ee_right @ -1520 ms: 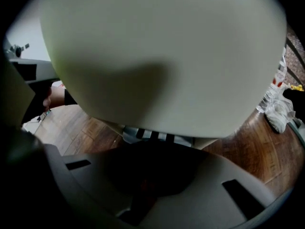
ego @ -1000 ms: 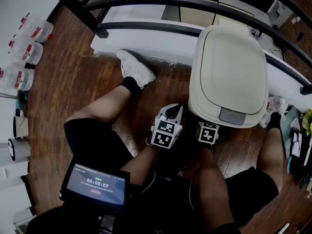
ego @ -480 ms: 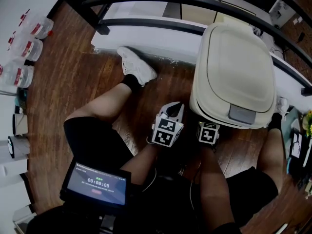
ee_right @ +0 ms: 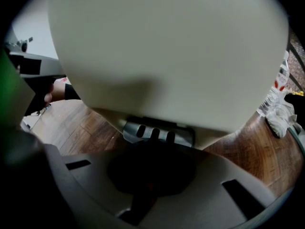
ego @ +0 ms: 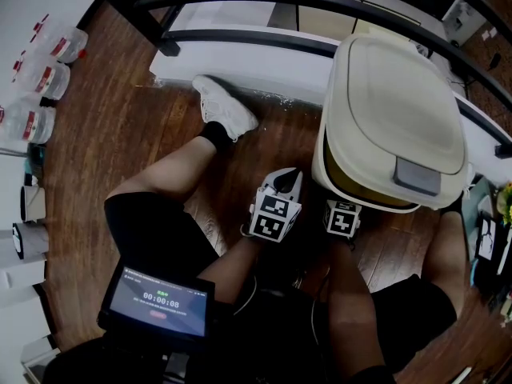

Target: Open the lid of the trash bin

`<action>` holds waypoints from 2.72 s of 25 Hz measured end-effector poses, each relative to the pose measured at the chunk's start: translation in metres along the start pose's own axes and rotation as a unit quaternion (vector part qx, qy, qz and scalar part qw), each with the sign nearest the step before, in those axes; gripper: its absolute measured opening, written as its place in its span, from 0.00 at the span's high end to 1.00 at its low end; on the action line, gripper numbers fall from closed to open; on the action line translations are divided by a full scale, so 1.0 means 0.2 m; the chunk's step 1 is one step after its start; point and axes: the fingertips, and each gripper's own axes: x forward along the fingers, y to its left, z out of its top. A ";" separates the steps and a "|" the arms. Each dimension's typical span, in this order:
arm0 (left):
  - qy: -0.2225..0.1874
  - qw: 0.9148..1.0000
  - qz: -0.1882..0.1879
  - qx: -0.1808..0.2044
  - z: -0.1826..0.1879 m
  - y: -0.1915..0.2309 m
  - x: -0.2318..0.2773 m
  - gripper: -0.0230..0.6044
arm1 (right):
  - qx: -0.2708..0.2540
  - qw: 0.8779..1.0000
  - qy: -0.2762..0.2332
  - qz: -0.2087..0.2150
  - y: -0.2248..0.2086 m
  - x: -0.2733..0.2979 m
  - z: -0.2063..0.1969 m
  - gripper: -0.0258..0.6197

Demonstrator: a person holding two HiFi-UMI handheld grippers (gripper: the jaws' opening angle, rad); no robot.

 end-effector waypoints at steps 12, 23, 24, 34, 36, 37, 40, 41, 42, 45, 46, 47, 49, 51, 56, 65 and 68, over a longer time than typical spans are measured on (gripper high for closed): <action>0.001 1.000 -0.001 -0.001 0.00 0.01 0.00 0.97 | 0.015 1.000 0.013 0.007 0.01 0.02 -0.01 0.95; 0.001 1.000 -0.001 -0.002 -0.01 0.01 0.00 0.97 | 0.002 1.000 0.027 -0.001 0.00 0.01 -0.04 0.95; 0.001 1.000 -0.001 -0.001 -0.01 0.01 0.00 0.97 | 0.003 1.000 0.024 0.002 0.00 0.02 -0.04 0.95; 0.001 1.000 0.007 0.003 -0.02 0.03 0.00 0.97 | -0.003 1.000 0.025 -0.006 -0.02 0.05 -0.06 0.95; 0.003 1.000 0.002 0.000 -0.02 0.02 0.00 0.97 | -0.001 1.000 0.028 -0.006 -0.02 0.05 -0.07 0.95; 0.004 1.000 0.001 -0.001 -0.02 0.02 0.00 0.97 | 0.003 1.000 0.026 -0.002 -0.02 0.05 -0.06 0.95; 0.004 1.000 0.004 0.002 -0.03 0.03 0.00 0.97 | 0.010 1.000 0.018 0.007 -0.01 0.06 -0.06 0.95; 0.003 1.000 0.007 0.004 -0.03 0.04 0.01 0.97 | 0.011 1.000 0.022 0.007 -0.01 0.06 -0.07 0.95; 0.002 1.000 0.007 0.005 -0.03 0.04 0.01 0.97 | 0.014 1.000 0.026 0.006 -0.01 0.06 -0.09 0.95; 0.005 1.000 0.001 -0.001 -0.02 0.02 0.00 0.97 | 0.013 1.000 0.022 0.008 -0.01 0.05 -0.07 0.95; 0.004 1.000 0.001 -0.002 -0.02 0.01 0.00 0.97 | 0.011 1.000 0.023 0.008 -0.01 0.05 -0.07 0.95; 0.004 1.000 0.001 -0.002 -0.02 0.02 0.00 0.97 | 0.011 1.000 0.025 0.007 -0.01 0.05 -0.07 0.95; 0.004 1.000 0.001 -0.002 -0.02 0.02 0.01 0.97 | 0.013 1.000 0.021 0.010 -0.01 0.05 -0.06 0.95; 0.000 1.000 0.000 -0.002 -0.03 0.02 0.01 0.97 | 0.014 1.000 0.017 0.008 -0.01 0.05 -0.06 0.95; 0.007 1.000 0.000 -0.002 -0.03 0.02 0.00 0.97 | 0.014 1.000 0.017 0.006 -0.02 0.04 -0.06 0.95; 0.009 1.000 0.005 0.002 -0.05 0.03 0.01 0.97 | 0.015 1.000 0.010 0.004 -0.01 0.04 -0.06 0.95; 0.012 1.000 0.003 0.000 -0.05 0.02 0.01 0.97 | 0.016 1.000 0.010 0.005 -0.01 0.05 -0.06 0.95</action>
